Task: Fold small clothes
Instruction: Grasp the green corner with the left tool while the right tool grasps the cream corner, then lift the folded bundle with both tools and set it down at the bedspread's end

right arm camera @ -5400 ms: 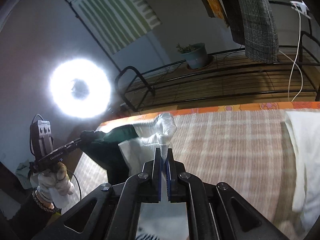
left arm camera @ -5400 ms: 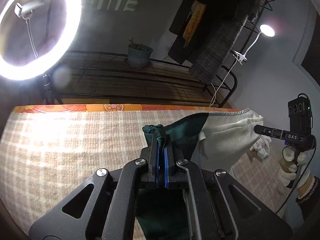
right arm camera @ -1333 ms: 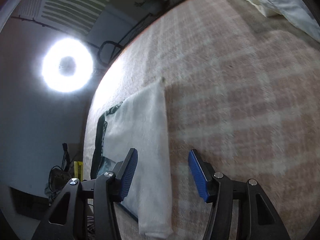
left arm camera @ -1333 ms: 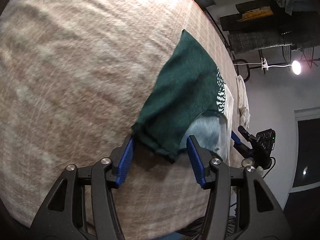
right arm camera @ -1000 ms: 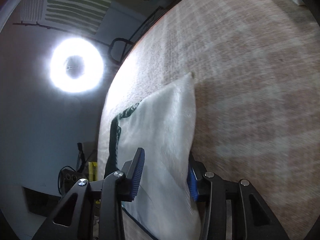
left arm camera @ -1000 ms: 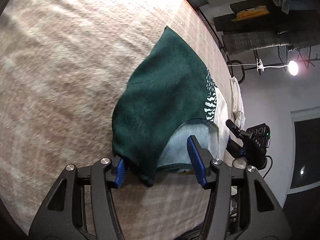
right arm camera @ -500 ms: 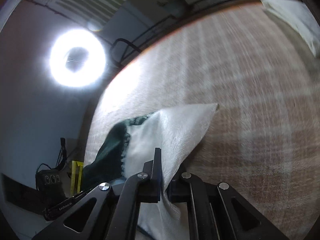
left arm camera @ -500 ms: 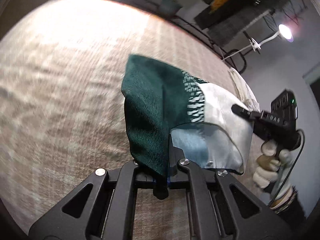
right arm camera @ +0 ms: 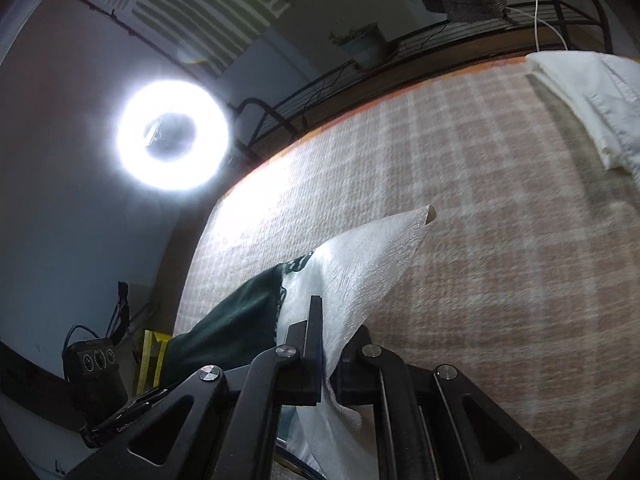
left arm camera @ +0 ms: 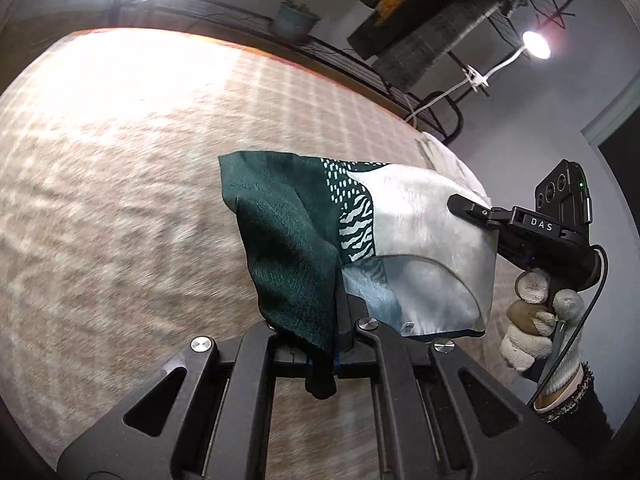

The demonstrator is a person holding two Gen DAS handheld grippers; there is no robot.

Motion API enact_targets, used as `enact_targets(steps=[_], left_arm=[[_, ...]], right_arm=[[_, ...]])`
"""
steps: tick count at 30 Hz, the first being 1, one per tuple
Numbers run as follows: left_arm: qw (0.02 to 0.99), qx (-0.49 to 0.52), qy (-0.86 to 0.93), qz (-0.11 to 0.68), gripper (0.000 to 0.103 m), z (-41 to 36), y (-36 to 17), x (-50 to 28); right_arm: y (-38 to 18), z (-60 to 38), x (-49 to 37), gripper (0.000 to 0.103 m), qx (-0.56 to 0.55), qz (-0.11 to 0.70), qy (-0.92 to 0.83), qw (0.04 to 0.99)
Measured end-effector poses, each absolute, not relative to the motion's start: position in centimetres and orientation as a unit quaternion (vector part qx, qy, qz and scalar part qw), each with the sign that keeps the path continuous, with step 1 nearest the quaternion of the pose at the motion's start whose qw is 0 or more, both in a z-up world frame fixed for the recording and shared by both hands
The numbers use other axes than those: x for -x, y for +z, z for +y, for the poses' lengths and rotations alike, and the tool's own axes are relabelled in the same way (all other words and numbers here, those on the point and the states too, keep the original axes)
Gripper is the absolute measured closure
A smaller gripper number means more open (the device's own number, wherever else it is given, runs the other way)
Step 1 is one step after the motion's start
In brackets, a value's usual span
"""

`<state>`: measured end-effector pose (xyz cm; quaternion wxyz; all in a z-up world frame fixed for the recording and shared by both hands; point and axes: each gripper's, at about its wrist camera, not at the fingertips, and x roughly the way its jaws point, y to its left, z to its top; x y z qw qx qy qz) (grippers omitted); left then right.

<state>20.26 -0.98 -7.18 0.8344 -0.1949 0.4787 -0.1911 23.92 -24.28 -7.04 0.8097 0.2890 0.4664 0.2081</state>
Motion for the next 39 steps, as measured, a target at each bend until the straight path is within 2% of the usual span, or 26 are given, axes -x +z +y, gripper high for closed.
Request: enact_targets(steps=[11, 27, 39], left_arm=[[0.837, 0.16, -0.246, 0.461, 0.1, -9.8, -5.3, -25.2], [0.851, 0.116, -0.313, 0.407, 0.1, -28.1, -3.7, -34.3], [0.858, 0.081, -0.331, 0.384, 0.1, -38.4, -6.6, -38.8]], right_arm=[[-5.5, -33.0, -24.0, 0.101, -0.292, 0.44, 0.17, 0.832], [-1.9, -50.2, -29.3, 0.101, -0.265, 0.386, 0.081, 0.88], [-4.1, -60.6, -32.9, 0.101, -0.276, 0.353, 0.039, 0.893]])
